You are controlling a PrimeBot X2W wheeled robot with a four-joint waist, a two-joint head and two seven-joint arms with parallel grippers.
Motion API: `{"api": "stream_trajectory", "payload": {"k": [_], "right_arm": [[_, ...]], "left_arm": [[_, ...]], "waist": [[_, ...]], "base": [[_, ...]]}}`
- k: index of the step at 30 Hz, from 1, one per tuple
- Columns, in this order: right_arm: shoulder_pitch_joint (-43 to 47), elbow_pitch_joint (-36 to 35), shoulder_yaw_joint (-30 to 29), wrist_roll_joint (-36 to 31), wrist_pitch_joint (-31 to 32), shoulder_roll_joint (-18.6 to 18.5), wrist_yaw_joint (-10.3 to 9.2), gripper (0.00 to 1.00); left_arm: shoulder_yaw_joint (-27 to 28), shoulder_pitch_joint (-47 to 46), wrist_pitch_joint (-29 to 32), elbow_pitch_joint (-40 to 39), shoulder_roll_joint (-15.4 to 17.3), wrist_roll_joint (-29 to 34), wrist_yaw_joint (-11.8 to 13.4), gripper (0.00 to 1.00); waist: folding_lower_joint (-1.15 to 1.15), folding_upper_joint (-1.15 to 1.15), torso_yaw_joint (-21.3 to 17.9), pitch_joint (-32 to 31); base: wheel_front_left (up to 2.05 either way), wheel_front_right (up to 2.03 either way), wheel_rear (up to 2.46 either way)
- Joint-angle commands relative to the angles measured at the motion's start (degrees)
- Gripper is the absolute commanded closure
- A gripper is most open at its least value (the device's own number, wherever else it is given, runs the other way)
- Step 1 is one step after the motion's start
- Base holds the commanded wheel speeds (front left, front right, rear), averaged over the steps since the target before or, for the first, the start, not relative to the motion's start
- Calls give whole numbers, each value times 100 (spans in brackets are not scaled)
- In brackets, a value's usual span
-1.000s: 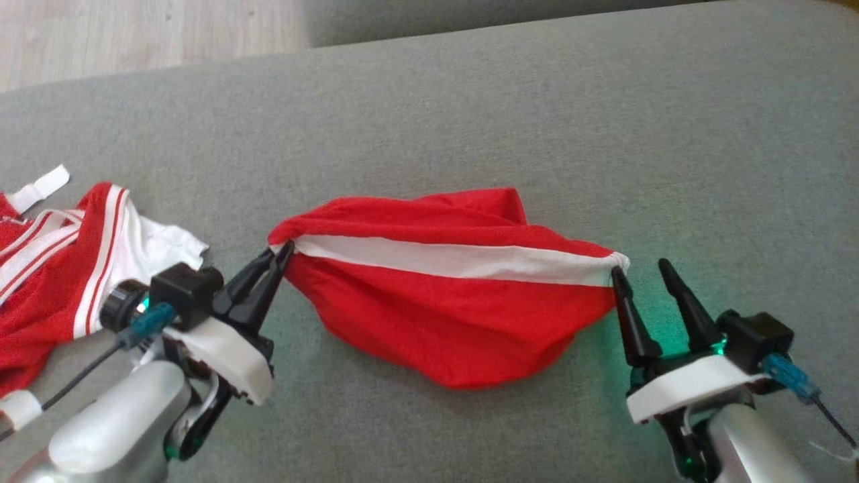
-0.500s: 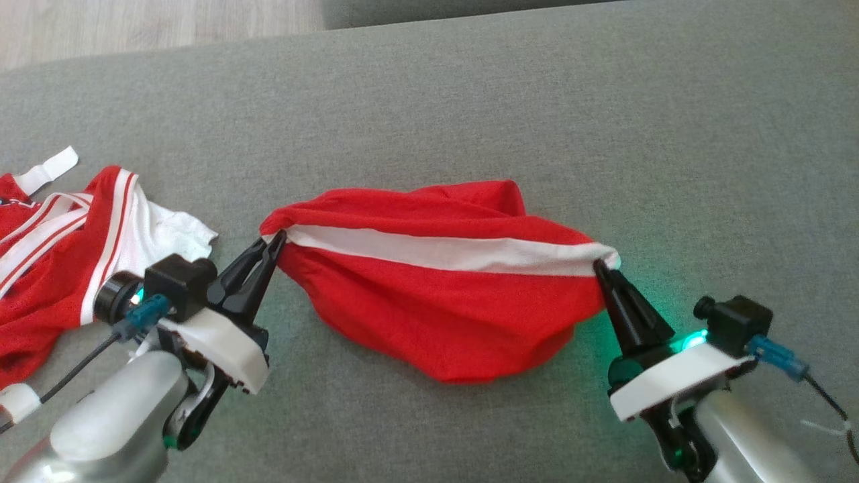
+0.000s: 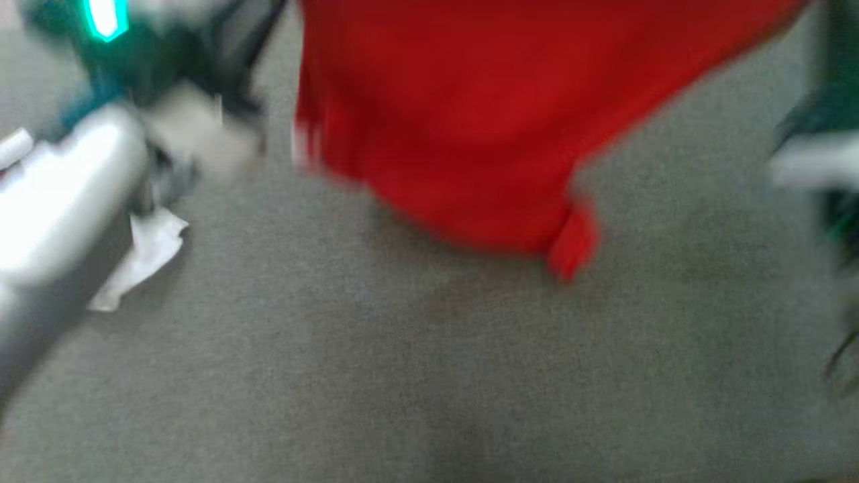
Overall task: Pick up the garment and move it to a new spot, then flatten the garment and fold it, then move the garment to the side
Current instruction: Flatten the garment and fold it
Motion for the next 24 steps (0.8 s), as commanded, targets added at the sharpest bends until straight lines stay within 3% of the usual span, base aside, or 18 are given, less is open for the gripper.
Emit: {"api": "stream_trajectory", "payload": {"k": [1,6,10,18,24], "right_arm": [[-514,-100,-129,-152,-22,-277,-4,100],[-2061,37,-762,-706,-22,-707,-4,100],[-2569,-73,-785,-1044,-22,-839,-4,100],[-995,-91,-152,-899,50,-663,-4,100],[703,-151,-312,-717,6,-416,-4,100]], "left_arm": [[368,-680,13,-94,88,163,-31,100],[633,-2193,-357,515,-491,599,-20,100],[743,-2522,-640,1010,-840,649,-143,100],[306,-524,-696,812,-825,762,-341,100],[86,1529,-697,472,-908,1078,-182,100]], "waist": [[-1,0,-120,268],[-1,0,-295,683],[-1,0,-453,774],[-1,0,-492,707],[-1,0,-409,489]], "base": [[0,0,0],[0,0,0],[0,0,0],[0,0,0],[0,0,0]]}}
